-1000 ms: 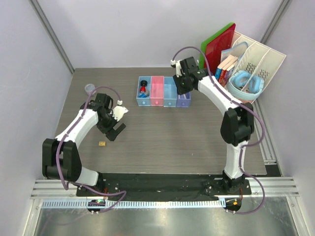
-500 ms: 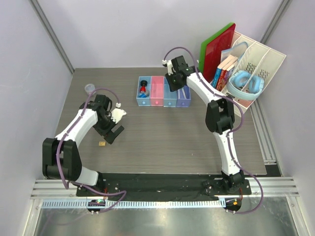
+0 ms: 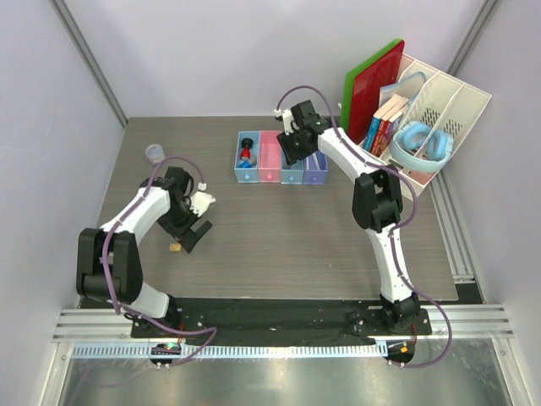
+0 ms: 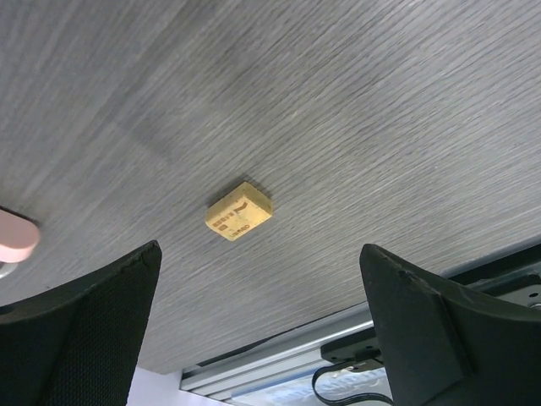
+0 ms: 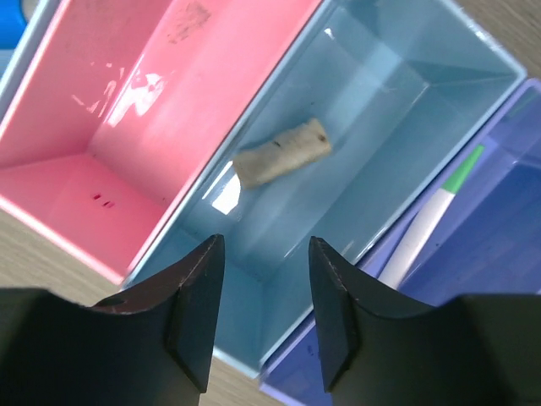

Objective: Sort the stationery into containers
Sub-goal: Place the stationery in the storage box, then pick up the stationery from the center of the board.

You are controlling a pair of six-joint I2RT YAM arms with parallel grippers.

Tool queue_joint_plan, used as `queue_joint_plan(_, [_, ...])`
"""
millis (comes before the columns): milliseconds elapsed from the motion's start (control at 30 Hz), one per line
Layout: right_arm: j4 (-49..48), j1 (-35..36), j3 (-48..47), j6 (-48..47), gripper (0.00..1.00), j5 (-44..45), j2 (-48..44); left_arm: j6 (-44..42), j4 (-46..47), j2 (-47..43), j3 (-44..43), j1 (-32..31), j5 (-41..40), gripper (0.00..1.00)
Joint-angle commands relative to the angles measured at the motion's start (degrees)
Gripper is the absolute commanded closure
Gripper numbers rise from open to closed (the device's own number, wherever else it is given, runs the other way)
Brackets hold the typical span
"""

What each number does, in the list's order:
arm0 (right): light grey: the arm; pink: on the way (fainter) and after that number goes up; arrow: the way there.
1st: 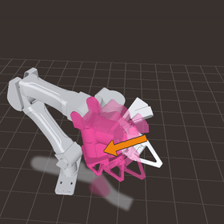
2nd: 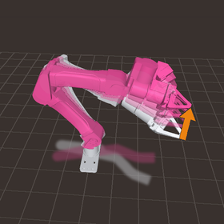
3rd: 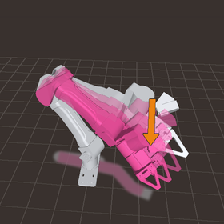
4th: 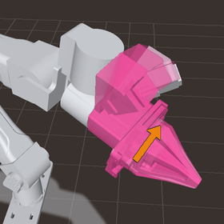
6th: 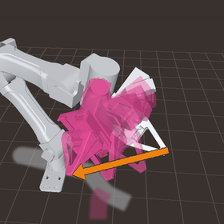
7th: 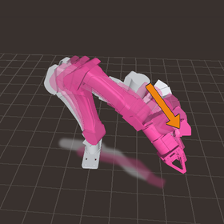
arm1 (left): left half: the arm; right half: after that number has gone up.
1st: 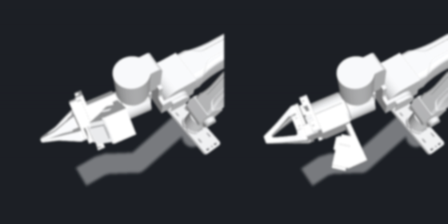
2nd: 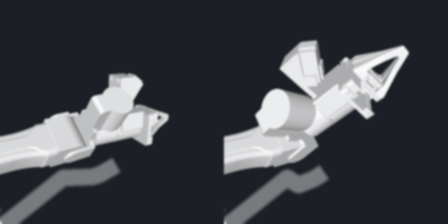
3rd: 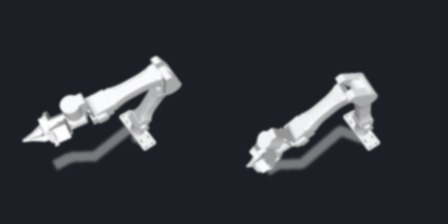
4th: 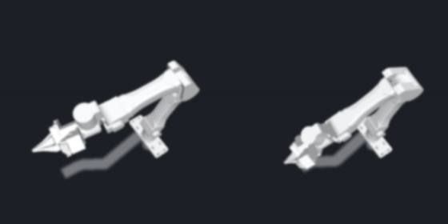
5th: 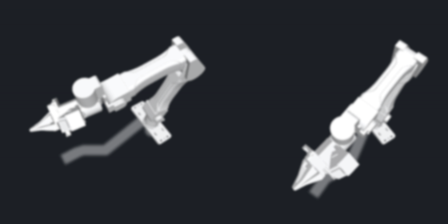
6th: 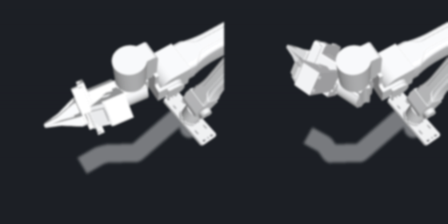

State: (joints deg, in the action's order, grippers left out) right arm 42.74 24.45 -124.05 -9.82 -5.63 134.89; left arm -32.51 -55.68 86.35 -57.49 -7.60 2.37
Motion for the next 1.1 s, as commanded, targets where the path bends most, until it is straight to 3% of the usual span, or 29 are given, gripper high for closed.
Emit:
queue_joint_plan(0, [-0.38, 0.6, 1.26, -0.28, 0.49, -0.61, -7.36, 0.26, 1.62, -2.06, 2.65, 0.91, -0.09, 0.0])
queue_joint_plan(200, [-0.2, 0.87, 3.63, 0.33, 0.48, -0.7, -12.01, -4.04, 5.4, -4.08, 8.8, 1.88, 1.32, 0.0])
queue_joint_plan(733, [-0.82, 0.87, 16.55, 1.83, 0.48, -1.67, -26.96, -13.71, 19.9, -5.4, 14.25, 4.96, 4.83, 0.01])
queue_joint_plan(1067, [-1.17, 0.87, 20.42, 2.27, 0.48, -0.7, -30.03, -18.99, 19.91, -2.76, 14.6, 5.22, 4.75, 0.15])
